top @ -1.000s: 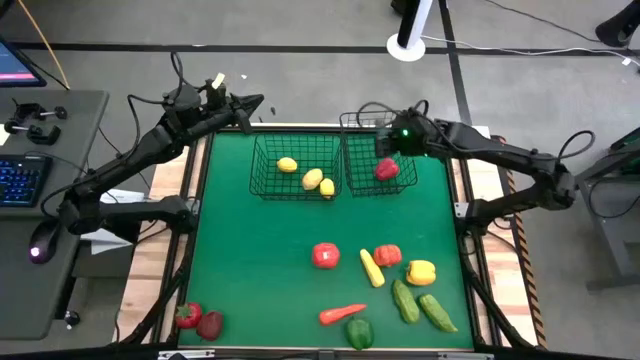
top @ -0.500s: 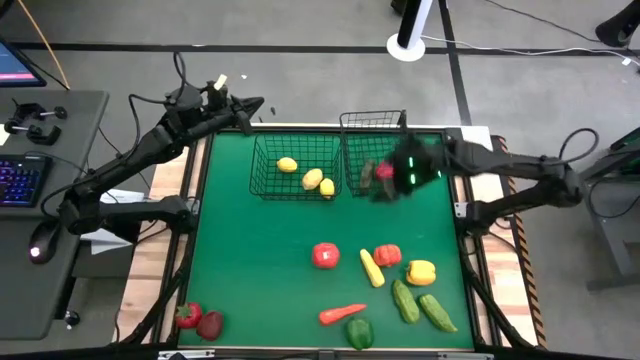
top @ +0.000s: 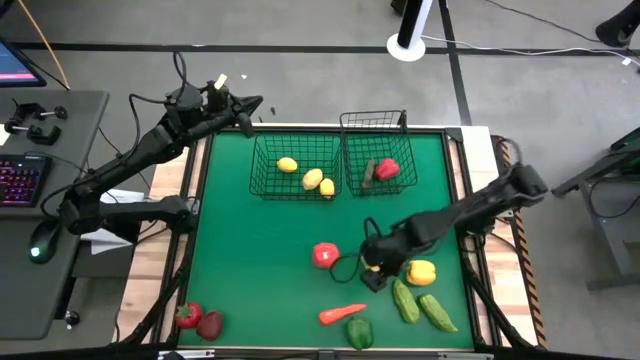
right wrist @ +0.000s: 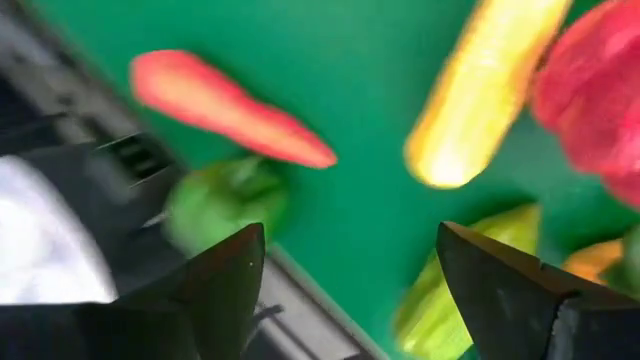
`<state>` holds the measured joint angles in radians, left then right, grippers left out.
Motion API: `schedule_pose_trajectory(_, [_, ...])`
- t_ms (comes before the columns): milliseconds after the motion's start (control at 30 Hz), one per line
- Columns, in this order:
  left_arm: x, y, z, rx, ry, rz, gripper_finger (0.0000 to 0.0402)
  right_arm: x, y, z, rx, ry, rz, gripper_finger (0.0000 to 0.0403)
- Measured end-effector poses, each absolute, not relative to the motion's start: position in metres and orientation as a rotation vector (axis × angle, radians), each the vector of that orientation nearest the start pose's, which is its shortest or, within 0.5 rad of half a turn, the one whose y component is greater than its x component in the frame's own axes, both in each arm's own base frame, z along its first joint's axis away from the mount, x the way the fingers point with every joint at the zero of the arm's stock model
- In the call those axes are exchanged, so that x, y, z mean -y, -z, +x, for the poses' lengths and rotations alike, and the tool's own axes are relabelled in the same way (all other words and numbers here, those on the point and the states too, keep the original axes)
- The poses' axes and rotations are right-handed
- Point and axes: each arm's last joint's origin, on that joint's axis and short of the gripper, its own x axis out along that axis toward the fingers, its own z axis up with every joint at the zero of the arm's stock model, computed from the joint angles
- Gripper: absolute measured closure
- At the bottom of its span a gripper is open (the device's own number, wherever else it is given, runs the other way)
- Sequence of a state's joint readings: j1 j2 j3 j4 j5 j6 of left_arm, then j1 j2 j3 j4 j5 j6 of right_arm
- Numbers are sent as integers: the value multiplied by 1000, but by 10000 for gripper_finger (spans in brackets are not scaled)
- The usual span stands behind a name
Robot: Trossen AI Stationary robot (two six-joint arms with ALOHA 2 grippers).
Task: Sort produce into baskets
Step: Put the yellow corn into the right wire basket
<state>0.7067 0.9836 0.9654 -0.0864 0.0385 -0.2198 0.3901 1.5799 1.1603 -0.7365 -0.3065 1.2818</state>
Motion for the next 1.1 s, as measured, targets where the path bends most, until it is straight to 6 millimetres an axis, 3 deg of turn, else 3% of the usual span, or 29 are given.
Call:
schedule_pose_trajectory(133, [-140,-369,164,-31,-701,-228,402,-131,-208,291,-1420,339,986,114])
schedule_pose_trajectory(467, [-140,-367,165,-48,-702,-241,402,-134,-165,301,-1498,503,926,122])
schedule_pose_trajectory(600, [-141,-362,168,-80,-657,-256,402,-135,-160,302,-1514,523,913,158])
schedule_pose_trajectory(700, [-143,-359,173,-96,-600,-269,402,-134,-162,300,-1535,504,913,220])
schedule_pose_trajectory(800, [-146,-354,178,-120,-565,-282,401,-135,-189,297,-1551,409,880,313])
schedule_pose_trajectory(867, [-149,-351,182,-138,-561,-251,401,-132,-227,293,-1499,332,875,352])
schedule_pose_trajectory(967, [-156,-343,190,-182,-547,-167,401,-113,-280,282,-1326,339,853,353])
schedule_pose_trajectory(1100, [-164,-312,207,-142,-381,-219,402,-54,-322,262,-1038,641,886,332])
